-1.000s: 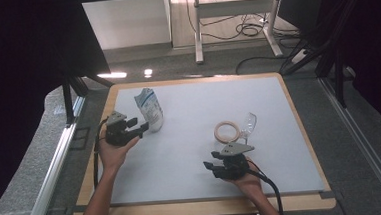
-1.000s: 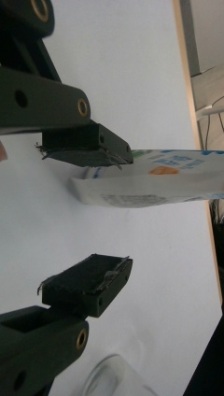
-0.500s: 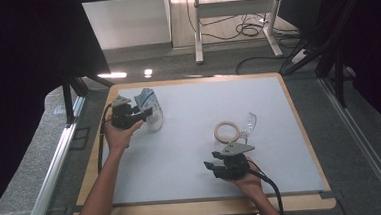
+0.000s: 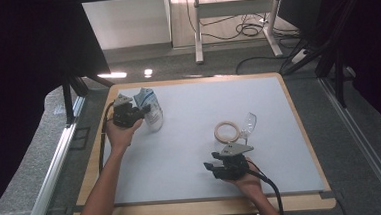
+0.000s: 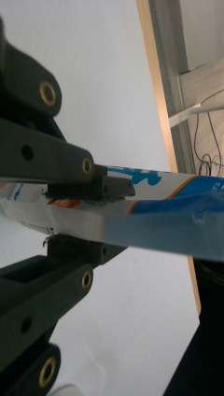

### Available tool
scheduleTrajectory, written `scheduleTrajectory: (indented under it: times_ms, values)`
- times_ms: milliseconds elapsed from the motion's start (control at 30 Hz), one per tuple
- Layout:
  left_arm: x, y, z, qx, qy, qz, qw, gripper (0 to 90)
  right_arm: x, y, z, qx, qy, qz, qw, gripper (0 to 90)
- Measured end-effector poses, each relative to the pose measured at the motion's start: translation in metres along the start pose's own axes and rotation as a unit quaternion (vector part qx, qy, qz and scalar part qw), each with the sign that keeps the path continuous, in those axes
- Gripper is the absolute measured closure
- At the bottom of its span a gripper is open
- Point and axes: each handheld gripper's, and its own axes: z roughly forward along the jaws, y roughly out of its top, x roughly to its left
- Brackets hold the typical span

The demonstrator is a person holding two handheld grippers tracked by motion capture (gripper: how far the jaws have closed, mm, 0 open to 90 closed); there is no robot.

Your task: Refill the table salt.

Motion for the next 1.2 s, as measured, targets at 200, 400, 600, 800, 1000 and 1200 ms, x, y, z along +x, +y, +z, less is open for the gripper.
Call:
scheduleTrajectory:
  times_ms: [200,400,600,800,1000,1200]
  values:
    - [-0.001,-0.002,0.000,-0.008,0.006,0.001,0.9999,82.4,0.000,0.000,0.000,0.001,0.000,0.001,1.0000,49.3]
    - [0.001,0.000,-0.003,-0.025,-0.002,-0.012,0.9996,76.4,-0.001,-0.001,0.001,0.002,-0.001,0.003,1.0000,49.2]
    - [-0.002,0.000,-0.004,-0.024,0.007,0.001,0.9997,83.5,0.000,-0.001,0.001,0.003,0.000,0.000,1.0000,49.2]
    - [-0.002,-0.001,-0.004,-0.033,0.003,0.000,0.9994,84.1,0.000,-0.001,0.001,0.004,-0.002,0.000,1.0000,49.0]
    - [-0.005,0.001,-0.003,-0.032,0.000,0.005,0.9995,86.0,-0.001,-0.001,0.001,0.003,-0.004,0.001,1.0000,48.8]
    - [-0.013,0.008,-0.003,-0.032,-0.008,0.023,0.9992,89.5,-0.002,-0.002,0.000,-0.001,-0.005,0.002,1.0000,48.2]
